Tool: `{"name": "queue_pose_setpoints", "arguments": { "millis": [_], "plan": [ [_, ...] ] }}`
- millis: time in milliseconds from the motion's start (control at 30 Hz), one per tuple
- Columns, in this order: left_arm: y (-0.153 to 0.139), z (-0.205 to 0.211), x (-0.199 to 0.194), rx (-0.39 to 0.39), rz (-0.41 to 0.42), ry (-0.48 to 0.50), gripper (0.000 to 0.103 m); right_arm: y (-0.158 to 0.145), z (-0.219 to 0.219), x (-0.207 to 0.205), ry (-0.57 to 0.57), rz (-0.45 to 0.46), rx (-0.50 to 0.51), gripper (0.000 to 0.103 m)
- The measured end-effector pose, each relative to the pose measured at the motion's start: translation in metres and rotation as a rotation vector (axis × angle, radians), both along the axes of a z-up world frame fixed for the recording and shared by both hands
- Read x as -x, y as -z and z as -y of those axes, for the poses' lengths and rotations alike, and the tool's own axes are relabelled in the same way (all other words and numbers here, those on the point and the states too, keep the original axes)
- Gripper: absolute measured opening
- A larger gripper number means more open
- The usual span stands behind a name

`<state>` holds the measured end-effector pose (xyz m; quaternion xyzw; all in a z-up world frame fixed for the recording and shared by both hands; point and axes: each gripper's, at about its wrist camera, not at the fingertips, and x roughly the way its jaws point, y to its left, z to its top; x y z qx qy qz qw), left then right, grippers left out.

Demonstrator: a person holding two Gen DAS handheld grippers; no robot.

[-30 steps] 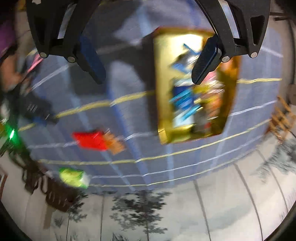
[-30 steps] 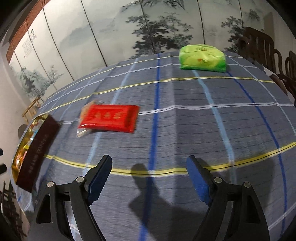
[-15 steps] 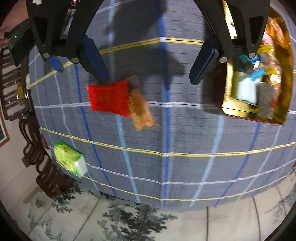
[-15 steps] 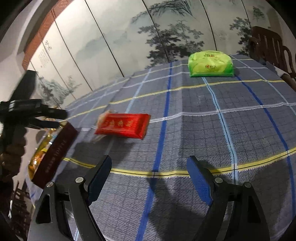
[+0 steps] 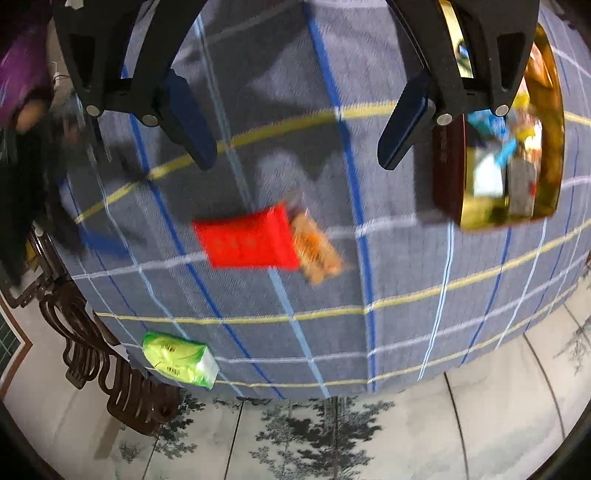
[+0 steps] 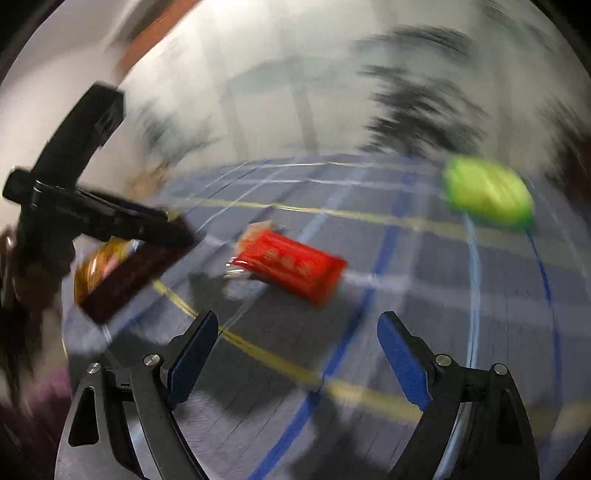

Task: Organize snacks
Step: 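Grasp the red packet with the right tool while the left tool approaches the clear orange snack bag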

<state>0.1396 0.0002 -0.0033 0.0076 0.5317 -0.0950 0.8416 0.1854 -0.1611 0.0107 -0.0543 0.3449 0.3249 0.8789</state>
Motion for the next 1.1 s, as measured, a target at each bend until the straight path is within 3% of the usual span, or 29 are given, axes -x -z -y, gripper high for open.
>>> {"name": "queue_pose_setpoints", "arguments": {
  "millis": [167, 267, 500, 567, 600, 667, 733, 767, 900, 1000, 1100],
  "plan": [
    [0.002, -0.004, 0.022, -0.014, 0.002, 0.031, 0.086, 0.001, -0.063, -0.049, -0.295, -0.002, 0.253, 0.089],
    [0.000, -0.008, 0.028, -0.007, 0.017, 0.041, 0.087, 0.012, -0.087, -0.068, -0.400, -0.011, 0.357, 0.089],
    [0.008, -0.019, 0.018, 0.039, -0.012, 0.032, 0.087, 0.034, -0.115, -0.101, -0.513, -0.112, 0.402, 0.088],
    [0.010, -0.021, 0.016, 0.035, -0.013, 0.031, 0.087, 0.042, -0.118, -0.106, -0.532, -0.174, 0.392, 0.086],
    [0.011, -0.022, 0.015, 0.034, -0.015, 0.030, 0.087, 0.045, -0.120, -0.107, -0.530, -0.188, 0.407, 0.080],
    [0.013, -0.024, 0.013, 0.036, -0.024, 0.020, 0.087, 0.049, -0.115, -0.107, -0.498, -0.188, 0.391, 0.074],
    [0.015, -0.026, 0.009, 0.046, -0.027, 0.013, 0.087, 0.049, -0.107, -0.105, -0.417, -0.194, 0.376, 0.050],
    [0.015, -0.026, 0.007, 0.047, -0.029, 0.012, 0.087, 0.050, -0.100, -0.101, -0.375, -0.203, 0.374, 0.047],
    [0.011, -0.025, -0.007, 0.072, -0.020, 0.008, 0.087, 0.049, -0.059, -0.068, -0.252, -0.231, 0.277, 0.046],
    [0.010, -0.024, -0.027, 0.139, -0.035, -0.008, 0.087, 0.041, -0.010, -0.037, -0.112, -0.258, 0.107, 0.046],
    [0.015, -0.018, -0.053, 0.163, -0.056, -0.044, 0.087, 0.039, 0.036, -0.012, 0.074, -0.244, 0.029, 0.046]
  ]
}}
